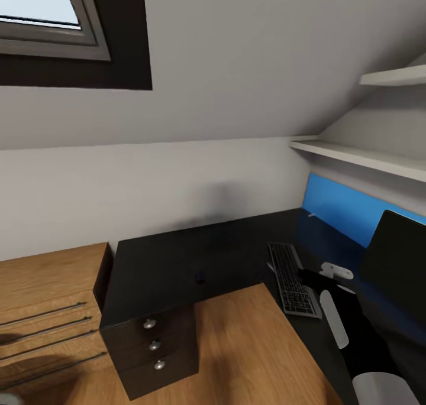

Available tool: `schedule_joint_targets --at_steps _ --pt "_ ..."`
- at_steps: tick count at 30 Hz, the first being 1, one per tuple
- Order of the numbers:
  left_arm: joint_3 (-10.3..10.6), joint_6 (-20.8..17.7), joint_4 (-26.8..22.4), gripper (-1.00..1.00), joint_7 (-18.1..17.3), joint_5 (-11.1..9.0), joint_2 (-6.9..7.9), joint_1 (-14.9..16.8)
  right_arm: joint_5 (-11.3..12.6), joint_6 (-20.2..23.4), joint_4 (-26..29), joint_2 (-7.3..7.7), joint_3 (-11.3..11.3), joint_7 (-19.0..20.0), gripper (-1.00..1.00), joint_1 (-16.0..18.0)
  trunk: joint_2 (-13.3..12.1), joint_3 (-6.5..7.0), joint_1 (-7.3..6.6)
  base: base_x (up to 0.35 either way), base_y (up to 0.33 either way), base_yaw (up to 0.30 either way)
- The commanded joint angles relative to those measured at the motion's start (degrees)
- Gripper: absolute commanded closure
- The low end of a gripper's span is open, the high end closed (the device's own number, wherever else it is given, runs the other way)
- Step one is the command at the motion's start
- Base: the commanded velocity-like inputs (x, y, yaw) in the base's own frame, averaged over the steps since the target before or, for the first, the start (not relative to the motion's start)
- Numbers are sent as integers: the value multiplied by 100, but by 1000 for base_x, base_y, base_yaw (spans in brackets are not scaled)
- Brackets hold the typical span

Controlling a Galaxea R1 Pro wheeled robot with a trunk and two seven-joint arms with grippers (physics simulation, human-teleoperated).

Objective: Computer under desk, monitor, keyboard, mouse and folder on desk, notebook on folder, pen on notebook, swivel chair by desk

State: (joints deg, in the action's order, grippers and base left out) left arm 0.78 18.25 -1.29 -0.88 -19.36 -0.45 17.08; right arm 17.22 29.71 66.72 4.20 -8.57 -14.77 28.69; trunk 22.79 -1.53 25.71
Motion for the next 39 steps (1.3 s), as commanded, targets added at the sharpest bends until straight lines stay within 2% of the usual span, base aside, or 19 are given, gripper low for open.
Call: schedule_joint_targets --at_steps 1,4,14,21,30,39 --pt "10 20 6 -100 -9 -33 -2 6 57 11 -42 4 5 -44 -100 5 13 -14 7 267 0 -7" --pt "10 21 6 -100 -9 -33 -7 6 36 3 -266 10 11 -36 -100 5 13 -14 7 68 0 -2" --pt "10 37 6 -100 -9 -33 -5 6 29 25 -397 13 -6 -59 -100 5 13 -14 7 173 0 0" --pt "10 38 5 -100 -9 -33 -3 6 53 18 -945 207 -250 -37 -100 5 13 -14 7 69 0 0" --pt "10 46 6 -100 -9 -33 0 6 60 -29 -1118 237 -277 -30 -100 5 13 -14 7 169 0 0" --pt "10 47 6 -100 -9 -33 1 6 62 -35 -1211 256 -284 -30 -100 11 13 -14 7 43 0 0"
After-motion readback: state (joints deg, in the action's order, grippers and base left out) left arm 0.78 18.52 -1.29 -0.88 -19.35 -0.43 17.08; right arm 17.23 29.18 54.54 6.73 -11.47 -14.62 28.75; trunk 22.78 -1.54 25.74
